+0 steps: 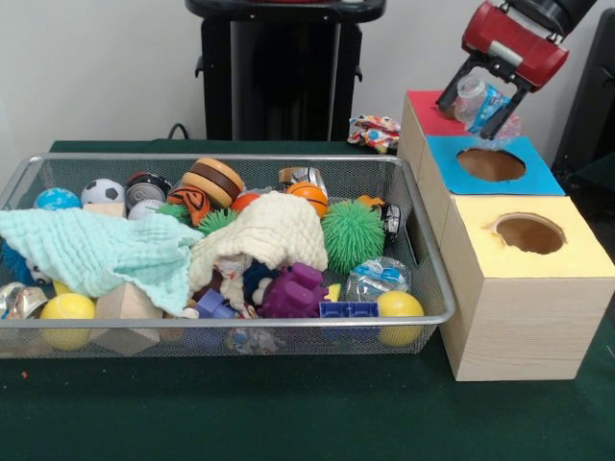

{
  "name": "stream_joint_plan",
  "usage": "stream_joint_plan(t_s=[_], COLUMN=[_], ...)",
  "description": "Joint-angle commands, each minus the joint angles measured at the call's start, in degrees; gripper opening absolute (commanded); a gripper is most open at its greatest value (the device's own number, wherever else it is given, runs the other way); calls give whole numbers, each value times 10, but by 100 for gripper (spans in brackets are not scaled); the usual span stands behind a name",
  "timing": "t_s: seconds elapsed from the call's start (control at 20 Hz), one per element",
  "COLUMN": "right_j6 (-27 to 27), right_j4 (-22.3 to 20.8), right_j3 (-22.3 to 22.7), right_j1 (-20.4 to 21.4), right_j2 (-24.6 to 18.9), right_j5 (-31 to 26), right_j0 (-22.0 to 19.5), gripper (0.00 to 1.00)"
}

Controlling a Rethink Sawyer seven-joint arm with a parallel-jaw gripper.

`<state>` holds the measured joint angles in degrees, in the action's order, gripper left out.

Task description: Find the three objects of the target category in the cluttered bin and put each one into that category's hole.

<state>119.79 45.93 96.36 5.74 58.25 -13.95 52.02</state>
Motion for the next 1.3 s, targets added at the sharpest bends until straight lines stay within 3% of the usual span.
stream_joint_plan(t_s=[0.05, 0.75, 1.05, 1.3], right_j6=[195, 192, 188, 218], right_j4=[41, 66, 68, 80], right_j3=[-83, -60, -54, -59], right_j1=[-45, -85, -90, -129], right_j2=[-22, -18, -12, 12], right_j5=[-46, 13, 16, -9], right_j0=[-17, -6, -3, 12], gripper=[100, 100, 100, 100])
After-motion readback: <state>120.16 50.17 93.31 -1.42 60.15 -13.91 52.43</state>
